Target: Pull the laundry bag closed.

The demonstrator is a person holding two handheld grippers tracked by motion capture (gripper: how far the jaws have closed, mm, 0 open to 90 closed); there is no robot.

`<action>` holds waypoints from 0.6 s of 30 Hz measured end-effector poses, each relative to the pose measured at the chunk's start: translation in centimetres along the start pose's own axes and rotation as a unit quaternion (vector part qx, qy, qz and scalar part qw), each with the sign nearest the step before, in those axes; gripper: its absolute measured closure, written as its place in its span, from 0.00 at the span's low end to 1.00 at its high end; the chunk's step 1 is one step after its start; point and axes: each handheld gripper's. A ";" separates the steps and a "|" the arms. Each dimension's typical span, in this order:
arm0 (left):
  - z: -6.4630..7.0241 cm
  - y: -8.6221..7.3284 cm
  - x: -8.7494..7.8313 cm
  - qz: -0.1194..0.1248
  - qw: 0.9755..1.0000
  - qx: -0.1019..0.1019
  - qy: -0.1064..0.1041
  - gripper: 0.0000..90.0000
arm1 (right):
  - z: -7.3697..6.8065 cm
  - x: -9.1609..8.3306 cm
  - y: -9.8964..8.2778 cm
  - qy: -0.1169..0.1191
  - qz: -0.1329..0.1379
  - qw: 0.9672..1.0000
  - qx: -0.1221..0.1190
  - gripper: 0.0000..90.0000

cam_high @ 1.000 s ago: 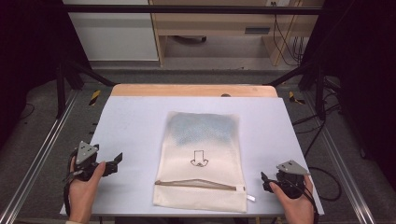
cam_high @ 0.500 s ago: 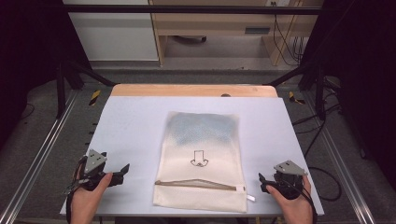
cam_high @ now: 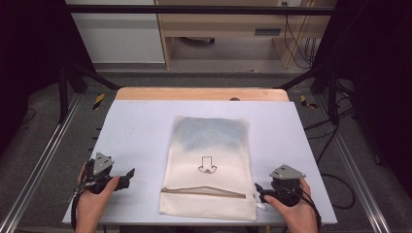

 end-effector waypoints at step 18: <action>0.4 0.0 -0.1 0.007 1.000 -0.004 -0.008 0.06 | -4.6 0.9 10.4 0.145 -0.022 0.972 -0.181 0.49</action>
Point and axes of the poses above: each handheld gripper's, and its own axes: x roughly forward along the jaws, y roughly out of its top, z roughly to its right, and after that the axes turned 13 degrees about -x, right-handed
